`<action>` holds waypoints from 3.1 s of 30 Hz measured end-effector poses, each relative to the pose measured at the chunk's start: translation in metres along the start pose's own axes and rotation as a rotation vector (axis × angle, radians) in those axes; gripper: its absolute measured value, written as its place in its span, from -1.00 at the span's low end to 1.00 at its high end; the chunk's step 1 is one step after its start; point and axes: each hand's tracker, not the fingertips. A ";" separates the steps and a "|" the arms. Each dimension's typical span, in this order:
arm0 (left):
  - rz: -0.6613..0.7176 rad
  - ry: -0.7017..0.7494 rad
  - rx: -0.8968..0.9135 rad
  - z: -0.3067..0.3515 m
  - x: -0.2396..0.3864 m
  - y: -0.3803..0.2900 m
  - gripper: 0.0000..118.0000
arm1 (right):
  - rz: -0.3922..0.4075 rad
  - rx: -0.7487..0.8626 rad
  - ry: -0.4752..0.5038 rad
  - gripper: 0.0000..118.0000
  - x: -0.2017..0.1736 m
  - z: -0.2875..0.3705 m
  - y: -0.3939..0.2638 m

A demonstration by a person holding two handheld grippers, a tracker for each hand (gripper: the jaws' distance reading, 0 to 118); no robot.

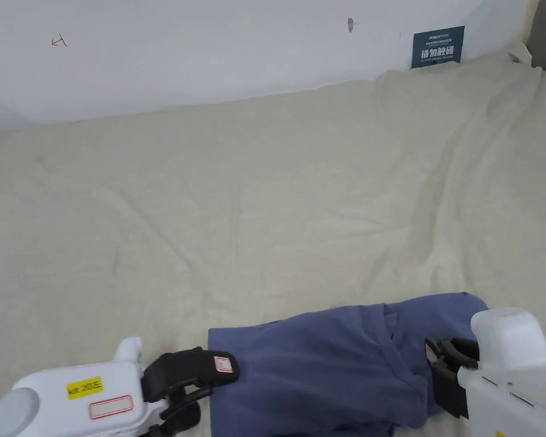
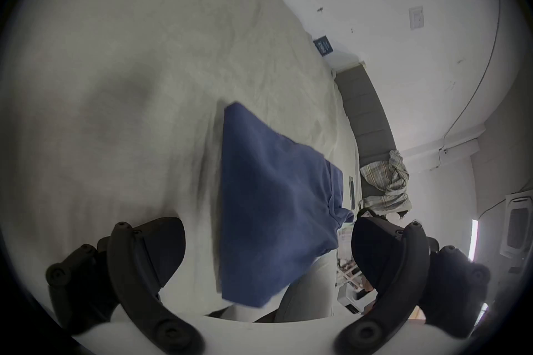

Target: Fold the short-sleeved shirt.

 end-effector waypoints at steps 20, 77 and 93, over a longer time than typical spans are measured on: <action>-0.076 0.027 -0.049 0.001 0.014 0.017 -0.69 | 0.022 -0.044 -0.025 -1.00 0.002 -0.004 -0.001; -0.316 0.073 -0.122 -0.081 0.184 0.012 -0.35 | -0.127 -0.028 -0.218 -1.00 0.096 0.041 -0.041; -0.337 0.021 -0.312 -0.223 0.171 -0.052 -0.93 | -0.115 -0.026 -0.209 -1.00 0.096 0.044 -0.037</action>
